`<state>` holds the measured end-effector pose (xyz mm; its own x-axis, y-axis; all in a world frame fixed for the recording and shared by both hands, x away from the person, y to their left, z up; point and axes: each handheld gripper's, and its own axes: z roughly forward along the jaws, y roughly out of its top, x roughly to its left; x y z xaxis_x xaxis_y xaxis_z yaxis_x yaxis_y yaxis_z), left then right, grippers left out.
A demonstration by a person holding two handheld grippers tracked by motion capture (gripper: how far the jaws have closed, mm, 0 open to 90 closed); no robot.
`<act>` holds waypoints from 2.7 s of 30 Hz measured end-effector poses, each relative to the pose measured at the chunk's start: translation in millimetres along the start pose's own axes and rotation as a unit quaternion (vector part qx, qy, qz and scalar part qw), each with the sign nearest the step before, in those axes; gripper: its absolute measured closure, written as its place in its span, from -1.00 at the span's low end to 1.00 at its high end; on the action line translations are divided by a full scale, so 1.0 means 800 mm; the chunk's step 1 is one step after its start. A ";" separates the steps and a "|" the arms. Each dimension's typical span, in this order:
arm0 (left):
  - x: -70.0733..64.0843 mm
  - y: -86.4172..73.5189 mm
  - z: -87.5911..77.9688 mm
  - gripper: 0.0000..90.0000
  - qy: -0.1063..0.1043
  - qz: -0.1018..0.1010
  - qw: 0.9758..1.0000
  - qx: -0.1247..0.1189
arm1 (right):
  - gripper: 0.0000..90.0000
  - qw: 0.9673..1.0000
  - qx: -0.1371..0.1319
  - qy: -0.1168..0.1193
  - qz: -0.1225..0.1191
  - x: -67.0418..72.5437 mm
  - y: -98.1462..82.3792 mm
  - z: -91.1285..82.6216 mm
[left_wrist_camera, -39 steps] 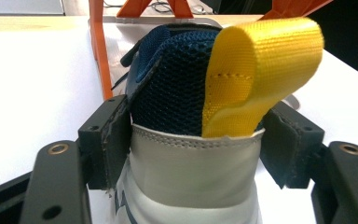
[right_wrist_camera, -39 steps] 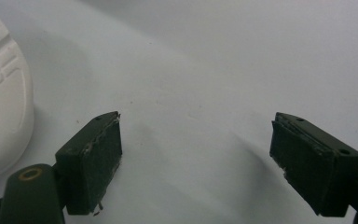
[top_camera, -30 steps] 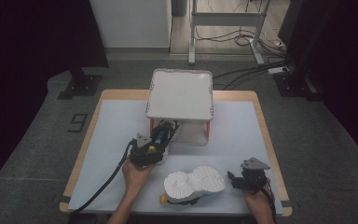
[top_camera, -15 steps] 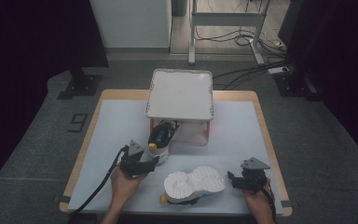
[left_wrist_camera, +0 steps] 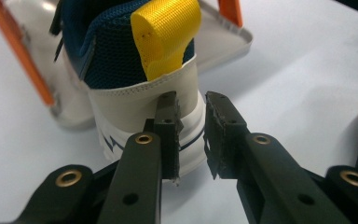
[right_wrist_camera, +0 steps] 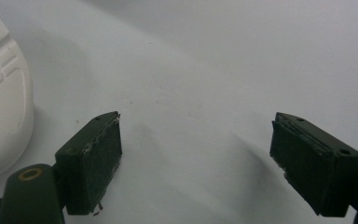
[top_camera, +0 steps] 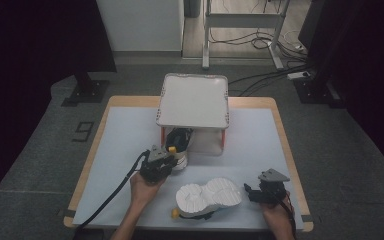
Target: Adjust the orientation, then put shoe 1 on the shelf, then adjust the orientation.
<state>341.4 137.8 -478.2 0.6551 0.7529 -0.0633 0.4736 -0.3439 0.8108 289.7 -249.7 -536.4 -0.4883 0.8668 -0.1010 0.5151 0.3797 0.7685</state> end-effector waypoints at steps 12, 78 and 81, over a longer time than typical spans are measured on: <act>0.019 0.013 0.027 0.50 0.032 0.002 0.999 -0.006 | -0.64 1.000 0.001 0.002 0.002 -0.001 0.000 0.000; 0.071 -0.111 -0.052 -0.99 0.066 -0.017 0.992 0.107 | -0.98 0.982 -0.039 0.177 -0.050 0.091 0.049 -0.056; 0.071 -0.111 -0.052 -0.98 0.066 -0.018 0.992 0.107 | -0.98 0.982 -0.049 0.177 -0.051 0.092 0.058 -0.048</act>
<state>311.8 234.6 -529.4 0.5597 0.8287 -0.0020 0.6182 -0.4159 0.6670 250.7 -180.8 -483.7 -0.7569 0.6528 0.0320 0.3891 0.4107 0.8246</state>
